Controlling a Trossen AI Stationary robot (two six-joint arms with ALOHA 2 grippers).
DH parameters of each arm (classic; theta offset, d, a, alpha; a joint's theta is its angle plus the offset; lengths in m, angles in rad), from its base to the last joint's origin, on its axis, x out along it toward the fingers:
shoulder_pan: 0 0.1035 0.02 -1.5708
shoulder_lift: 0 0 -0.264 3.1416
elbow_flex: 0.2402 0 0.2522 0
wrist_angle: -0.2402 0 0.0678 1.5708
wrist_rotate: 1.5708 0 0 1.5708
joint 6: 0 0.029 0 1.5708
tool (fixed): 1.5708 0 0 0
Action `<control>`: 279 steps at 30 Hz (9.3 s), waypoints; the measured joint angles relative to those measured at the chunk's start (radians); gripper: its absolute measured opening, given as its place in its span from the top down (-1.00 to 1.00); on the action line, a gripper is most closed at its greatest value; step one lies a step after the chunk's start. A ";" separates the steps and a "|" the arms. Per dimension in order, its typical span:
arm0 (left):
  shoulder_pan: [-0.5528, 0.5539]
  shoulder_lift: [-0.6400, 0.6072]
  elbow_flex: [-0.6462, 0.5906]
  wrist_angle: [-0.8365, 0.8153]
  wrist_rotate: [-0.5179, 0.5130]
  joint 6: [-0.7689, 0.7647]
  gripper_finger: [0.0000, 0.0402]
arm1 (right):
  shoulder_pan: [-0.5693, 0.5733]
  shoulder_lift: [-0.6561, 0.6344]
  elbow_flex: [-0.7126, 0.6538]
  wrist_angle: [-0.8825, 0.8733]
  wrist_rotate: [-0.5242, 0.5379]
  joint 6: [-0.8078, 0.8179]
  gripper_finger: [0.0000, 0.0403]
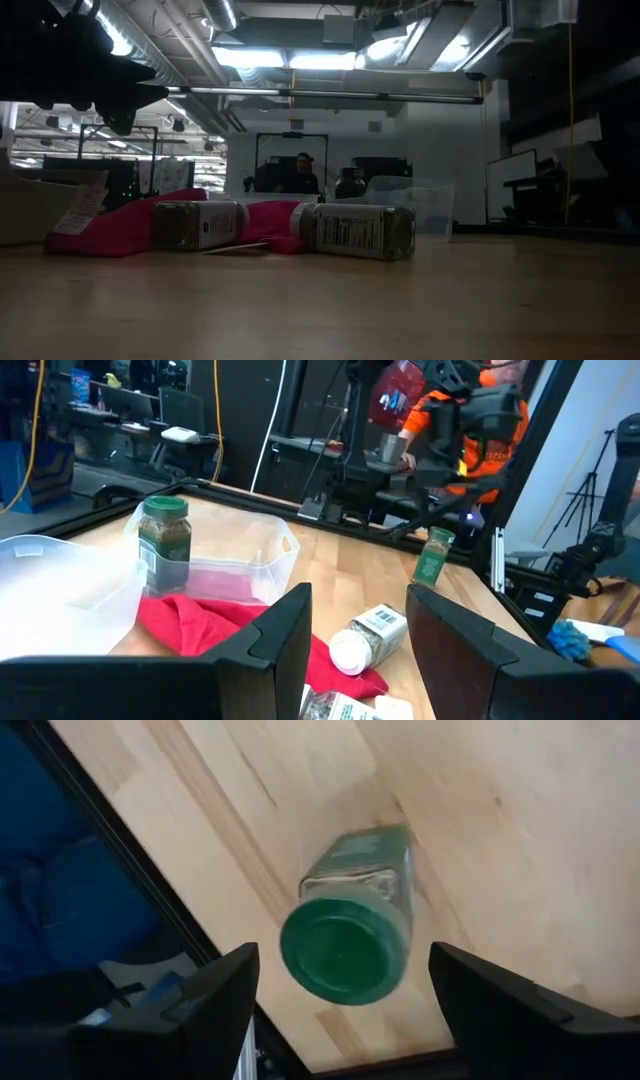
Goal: Sort spices by type
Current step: Put the green seasoning bottle into the right transparent bin, then put the yellow seasoning can into the gray bin
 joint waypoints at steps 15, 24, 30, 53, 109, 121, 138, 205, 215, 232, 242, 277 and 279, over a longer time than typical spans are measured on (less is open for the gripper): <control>0.000 0.000 0.000 0.000 0.000 0.000 0.25 | 0.051 0.116 0.037 -0.014 0.099 0.003 -0.45; 0.000 0.000 0.000 0.000 0.000 0.000 0.25 | 0.048 0.157 0.037 -0.017 0.085 -0.003 -0.33; 0.000 0.000 0.000 0.000 0.000 0.000 0.25 | 0.048 0.155 0.039 -0.021 0.072 -0.004 -0.02; 0.000 0.000 0.000 0.000 0.000 0.000 0.25 | -0.195 0.157 0.092 0.006 0.193 -0.189 -0.02; 0.000 0.000 0.000 0.000 0.000 0.000 0.25 | -0.979 0.482 0.446 0.016 0.386 -1.106 -0.15; 0.000 0.000 0.000 0.000 0.000 0.000 0.25 | -0.979 0.482 0.446 0.035 0.386 -1.106 -0.16; 0.000 0.000 0.000 0.000 0.000 0.000 0.25 | -0.979 0.482 0.446 0.036 0.396 -1.106 -0.17; 0.000 0.002 0.015 -0.037 0.000 0.139 0.25 | -0.979 0.472 0.447 0.042 0.386 -1.132 -0.48; 0.000 0.001 0.015 -0.037 0.000 0.138 0.25 | -0.979 0.472 0.617 -0.139 0.401 -1.156 -0.97; 0.000 0.001 0.015 -0.037 0.000 0.138 0.25 | -0.738 -0.062 0.518 -0.237 0.559 -0.940 -0.96; 0.000 0.001 0.015 -0.037 0.000 0.138 0.25 | -0.392 -0.469 0.006 0.257 0.588 -0.789 -0.96; -0.002 0.002 0.073 -0.017 -0.003 -0.070 0.25 | -0.011 -0.597 -0.559 0.655 1.287 -0.621 -0.96; -0.002 0.002 0.084 -0.017 -0.009 -0.050 0.25 | -0.029 -0.611 -0.559 0.685 1.296 -0.621 -0.96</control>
